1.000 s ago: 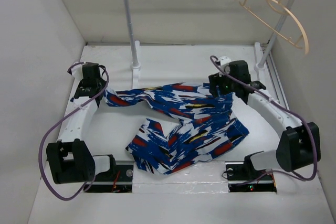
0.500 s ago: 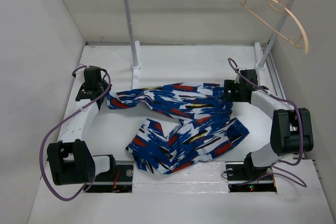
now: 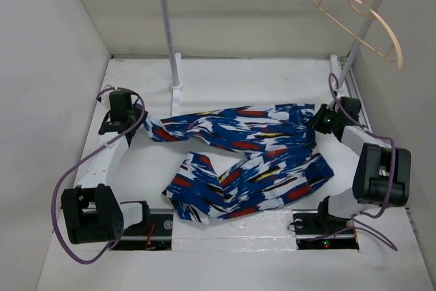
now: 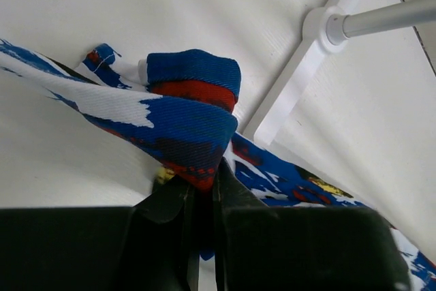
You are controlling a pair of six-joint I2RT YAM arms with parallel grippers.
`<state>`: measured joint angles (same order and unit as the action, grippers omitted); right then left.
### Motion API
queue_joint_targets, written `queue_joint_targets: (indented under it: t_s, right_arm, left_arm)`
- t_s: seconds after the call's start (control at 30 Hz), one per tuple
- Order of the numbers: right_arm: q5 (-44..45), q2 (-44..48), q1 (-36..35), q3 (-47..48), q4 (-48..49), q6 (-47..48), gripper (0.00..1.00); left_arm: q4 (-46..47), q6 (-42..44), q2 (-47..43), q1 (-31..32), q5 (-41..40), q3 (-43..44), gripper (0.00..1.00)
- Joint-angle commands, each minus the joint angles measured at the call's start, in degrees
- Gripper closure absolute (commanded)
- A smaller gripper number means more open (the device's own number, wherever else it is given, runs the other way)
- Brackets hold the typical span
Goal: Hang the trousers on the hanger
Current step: Flatten out the trousers at the center of the board.
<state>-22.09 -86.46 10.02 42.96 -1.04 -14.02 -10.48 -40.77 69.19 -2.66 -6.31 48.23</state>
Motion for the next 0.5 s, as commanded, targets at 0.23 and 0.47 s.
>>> queue_joint_targets:
  t_s: [0.23,0.47]
  right_arm:
    - [12.93,8.58,10.11,8.01,-7.13,6.99,0.72]
    - [9.61,12.88,5.56,8.46,-12.05,11.03,0.35]
  left_arm:
    - [0.64,1.66,-3.27,0.28,-1.68,-3.31,1.00]
    - [-3.84,3.07,-6.33,-0.33,1.12,-4.81,0.31]
